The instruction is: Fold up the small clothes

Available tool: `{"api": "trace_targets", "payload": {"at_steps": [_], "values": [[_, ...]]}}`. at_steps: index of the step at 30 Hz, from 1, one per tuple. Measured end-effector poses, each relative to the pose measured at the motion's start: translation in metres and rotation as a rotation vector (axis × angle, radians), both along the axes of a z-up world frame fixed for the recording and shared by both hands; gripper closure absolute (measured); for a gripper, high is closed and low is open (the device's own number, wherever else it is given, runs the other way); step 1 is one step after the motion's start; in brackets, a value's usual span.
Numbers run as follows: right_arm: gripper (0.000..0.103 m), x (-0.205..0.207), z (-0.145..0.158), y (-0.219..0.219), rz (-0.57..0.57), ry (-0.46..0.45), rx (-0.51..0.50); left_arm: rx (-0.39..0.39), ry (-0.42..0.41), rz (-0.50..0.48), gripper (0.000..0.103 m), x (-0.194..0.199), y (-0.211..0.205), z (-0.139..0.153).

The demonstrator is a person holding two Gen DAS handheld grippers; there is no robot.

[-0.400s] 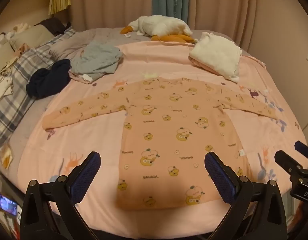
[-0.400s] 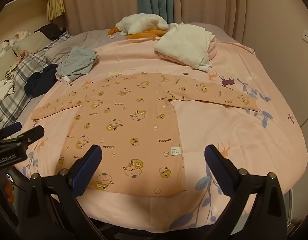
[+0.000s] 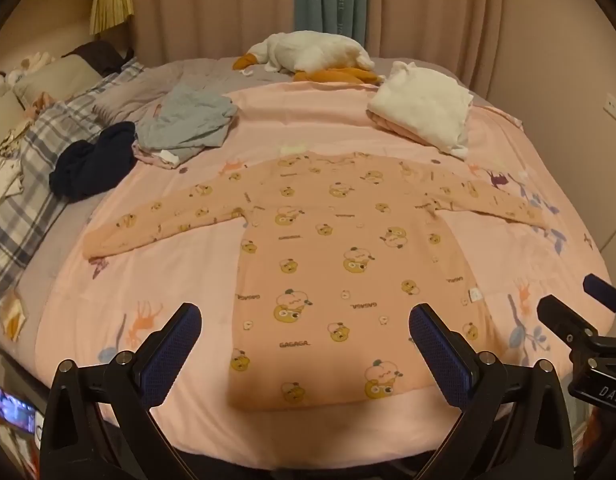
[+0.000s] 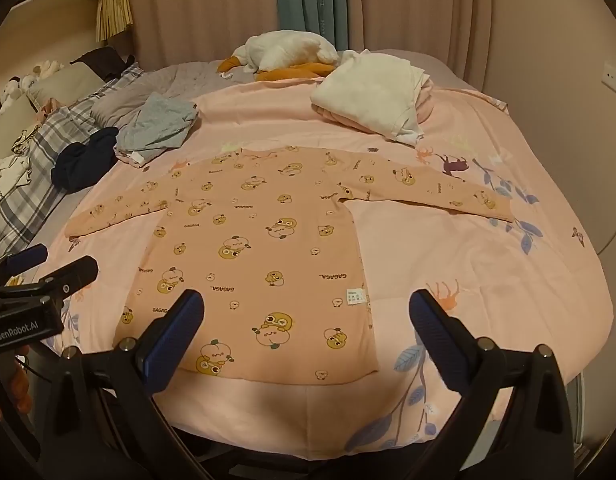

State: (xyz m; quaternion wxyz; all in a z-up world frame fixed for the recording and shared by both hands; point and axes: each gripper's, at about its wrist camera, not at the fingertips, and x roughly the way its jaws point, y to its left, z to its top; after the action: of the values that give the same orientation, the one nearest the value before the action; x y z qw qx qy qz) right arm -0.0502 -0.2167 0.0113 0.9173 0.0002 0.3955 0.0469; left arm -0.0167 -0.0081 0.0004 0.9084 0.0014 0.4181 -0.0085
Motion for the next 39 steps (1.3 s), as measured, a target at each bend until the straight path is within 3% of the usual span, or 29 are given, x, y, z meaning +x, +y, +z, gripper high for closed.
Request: {"api": "trace_targets", "payload": {"at_steps": [39], "values": [[0.0, 0.0009, -0.005, 0.004, 0.001, 0.01, 0.0, 0.033, 0.019, -0.009, 0.0, 0.0004, -0.0088, -0.0054]]}}
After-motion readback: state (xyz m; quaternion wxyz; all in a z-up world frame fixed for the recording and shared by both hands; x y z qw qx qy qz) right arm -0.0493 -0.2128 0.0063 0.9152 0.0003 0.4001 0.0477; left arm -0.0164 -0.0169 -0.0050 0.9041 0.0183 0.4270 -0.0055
